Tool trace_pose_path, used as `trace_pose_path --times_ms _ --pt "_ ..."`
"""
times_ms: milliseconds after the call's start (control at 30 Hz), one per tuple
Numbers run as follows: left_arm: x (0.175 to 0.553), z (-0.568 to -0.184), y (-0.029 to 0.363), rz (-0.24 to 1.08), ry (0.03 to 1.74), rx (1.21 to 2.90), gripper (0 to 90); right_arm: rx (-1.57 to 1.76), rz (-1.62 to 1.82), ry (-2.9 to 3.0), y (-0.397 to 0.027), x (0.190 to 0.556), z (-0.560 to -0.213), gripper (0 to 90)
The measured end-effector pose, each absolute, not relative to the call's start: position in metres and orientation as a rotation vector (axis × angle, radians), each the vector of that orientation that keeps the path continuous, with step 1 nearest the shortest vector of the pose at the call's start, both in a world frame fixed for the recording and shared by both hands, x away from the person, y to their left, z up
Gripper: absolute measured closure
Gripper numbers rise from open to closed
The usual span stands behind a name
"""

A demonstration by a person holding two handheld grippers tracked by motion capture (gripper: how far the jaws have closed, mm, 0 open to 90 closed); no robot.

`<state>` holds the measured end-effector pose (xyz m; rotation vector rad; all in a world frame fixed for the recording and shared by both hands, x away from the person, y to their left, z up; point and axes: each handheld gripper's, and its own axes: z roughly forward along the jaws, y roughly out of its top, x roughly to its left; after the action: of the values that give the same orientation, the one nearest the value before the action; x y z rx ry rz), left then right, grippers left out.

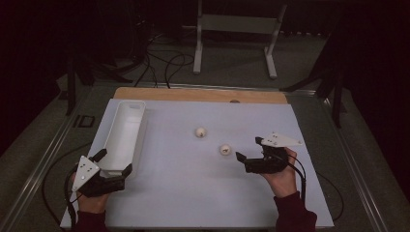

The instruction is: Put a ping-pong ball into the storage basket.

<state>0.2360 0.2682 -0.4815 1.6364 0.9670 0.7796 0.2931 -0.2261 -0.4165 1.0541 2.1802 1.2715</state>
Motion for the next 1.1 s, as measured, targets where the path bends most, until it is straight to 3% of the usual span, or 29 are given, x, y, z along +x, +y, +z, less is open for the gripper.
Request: trace_pose_path --times_ms 1100 --pt "0.232 -0.48 0.27 0.805 0.966 1.618 0.6 1.054 1.15 2.232 -0.2 0.327 -0.401 7.7"
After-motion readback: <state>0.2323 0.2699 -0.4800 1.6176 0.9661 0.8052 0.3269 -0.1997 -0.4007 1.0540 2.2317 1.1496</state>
